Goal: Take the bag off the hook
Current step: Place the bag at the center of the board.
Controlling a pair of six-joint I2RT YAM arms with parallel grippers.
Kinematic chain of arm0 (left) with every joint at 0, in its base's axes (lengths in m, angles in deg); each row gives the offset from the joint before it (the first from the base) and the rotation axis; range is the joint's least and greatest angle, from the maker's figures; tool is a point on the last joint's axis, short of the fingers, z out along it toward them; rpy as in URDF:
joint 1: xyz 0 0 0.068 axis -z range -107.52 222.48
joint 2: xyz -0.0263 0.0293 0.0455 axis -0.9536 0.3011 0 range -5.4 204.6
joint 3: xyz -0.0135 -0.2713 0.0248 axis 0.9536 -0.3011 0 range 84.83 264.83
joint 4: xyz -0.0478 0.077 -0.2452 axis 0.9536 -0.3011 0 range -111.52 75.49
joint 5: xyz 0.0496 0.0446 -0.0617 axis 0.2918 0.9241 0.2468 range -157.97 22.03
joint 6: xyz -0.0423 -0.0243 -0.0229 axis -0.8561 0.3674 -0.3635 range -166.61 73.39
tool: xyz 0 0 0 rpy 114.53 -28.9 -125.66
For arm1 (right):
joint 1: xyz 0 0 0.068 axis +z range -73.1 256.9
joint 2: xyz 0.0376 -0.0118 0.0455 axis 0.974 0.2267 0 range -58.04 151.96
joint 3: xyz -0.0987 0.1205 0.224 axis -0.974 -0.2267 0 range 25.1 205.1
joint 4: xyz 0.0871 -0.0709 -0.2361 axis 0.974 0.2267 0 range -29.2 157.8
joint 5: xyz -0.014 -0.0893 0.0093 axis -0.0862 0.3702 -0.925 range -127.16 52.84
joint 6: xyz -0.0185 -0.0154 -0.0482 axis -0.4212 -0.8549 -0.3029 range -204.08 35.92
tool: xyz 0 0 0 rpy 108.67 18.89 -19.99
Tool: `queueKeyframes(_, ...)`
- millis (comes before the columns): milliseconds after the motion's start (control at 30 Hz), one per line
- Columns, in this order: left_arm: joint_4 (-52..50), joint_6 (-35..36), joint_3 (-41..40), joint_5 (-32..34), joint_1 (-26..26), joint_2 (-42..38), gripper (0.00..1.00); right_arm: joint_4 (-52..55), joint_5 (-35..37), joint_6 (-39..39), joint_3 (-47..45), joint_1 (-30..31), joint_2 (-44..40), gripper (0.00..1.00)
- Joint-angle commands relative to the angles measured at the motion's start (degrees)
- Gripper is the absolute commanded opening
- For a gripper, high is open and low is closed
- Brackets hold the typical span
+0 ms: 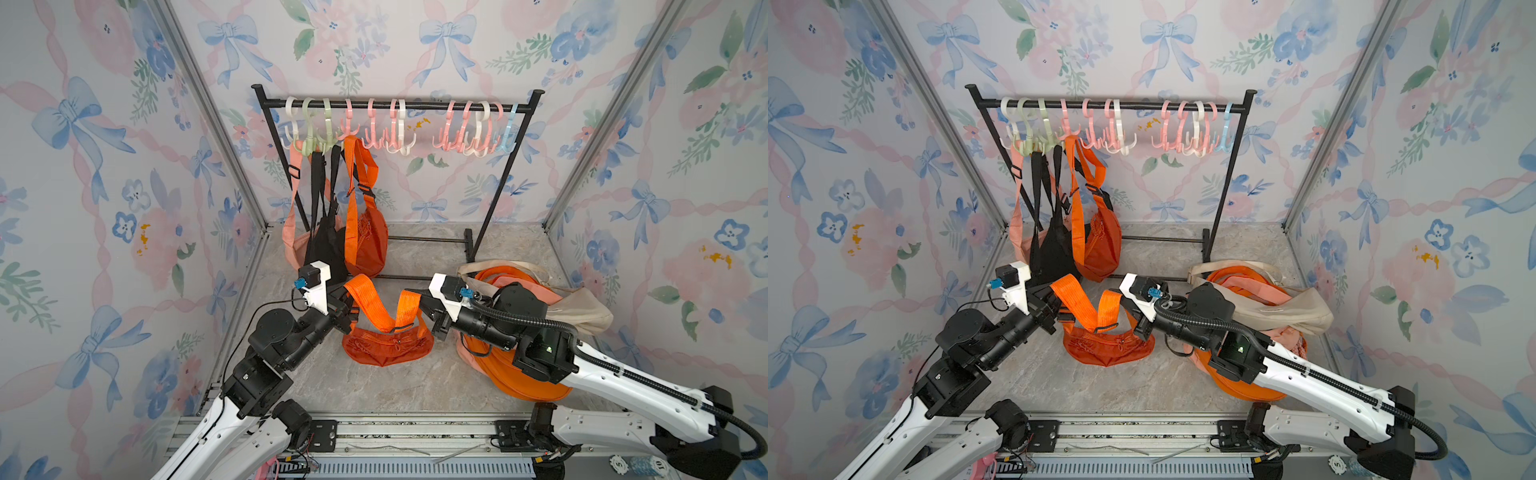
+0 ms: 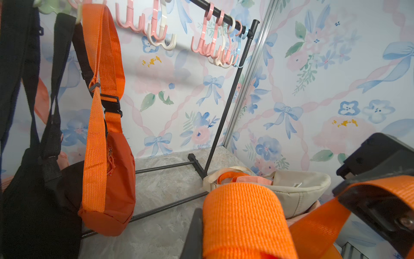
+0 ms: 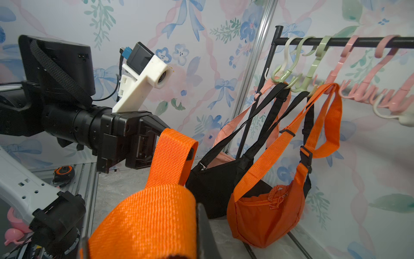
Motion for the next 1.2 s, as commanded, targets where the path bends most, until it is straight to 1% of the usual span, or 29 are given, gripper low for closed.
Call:
queueKeyframes(0,-0.8,-4.3,-3.4,1.3,0.8,-1.9,0.00,1.4,4.5,0.4,-3.0,1.4,-2.6,0.02)
queueKeyframes(67,-0.8,-5.5,-5.2,2.8,1.6,-3.3,0.00,2.2,7.1,0.1,-4.2,2.0,-3.3,0.02)
queueKeyframes(200,-0.5,-6.5,-7.4,6.5,2.6,-4.2,0.00,3.0,8.7,0.7,-5.8,2.1,-4.1,0.01)
queueKeyframes(300,0.6,-7.5,-9.0,8.1,2.6,-1.7,0.00,2.4,12.8,0.7,-7.2,2.0,-3.3,0.00)
queueKeyframes(433,7.0,-9.3,-12.4,8.0,2.7,2.4,0.00,2.6,18.0,1.6,-7.5,1.6,0.4,0.00)
queueKeyframes(533,10.3,-8.9,-14.1,11.5,2.6,5.6,0.00,3.9,22.1,4.1,-6.5,0.3,4.5,0.00)
queueKeyframes(600,12.9,-8.3,-15.1,14.7,2.5,7.1,0.00,5.6,22.4,7.3,-5.6,-2.5,7.4,0.00)
queueKeyframes(700,17.5,-8.5,-16.4,17.7,1.8,10.1,0.00,4.9,21.2,12.2,-5.5,-8.1,11.0,0.00)
queueKeyframes(900,24.9,-10.8,-16.2,16.8,-1.1,19.6,0.00,1.8,18.1,17.6,-4.1,-18.0,18.2,0.00)
queueKeyframes(1033,29.6,-11.5,-15.6,18.6,-1.7,24.9,0.00,1.4,16.3,18.7,-2.4,-22.1,22.7,0.00)
queueKeyframes(1167,31.5,-11.4,-13.4,18.8,-3.4,30.0,0.00,1.5,15.9,19.6,-0.8,-25.3,26.8,0.00)
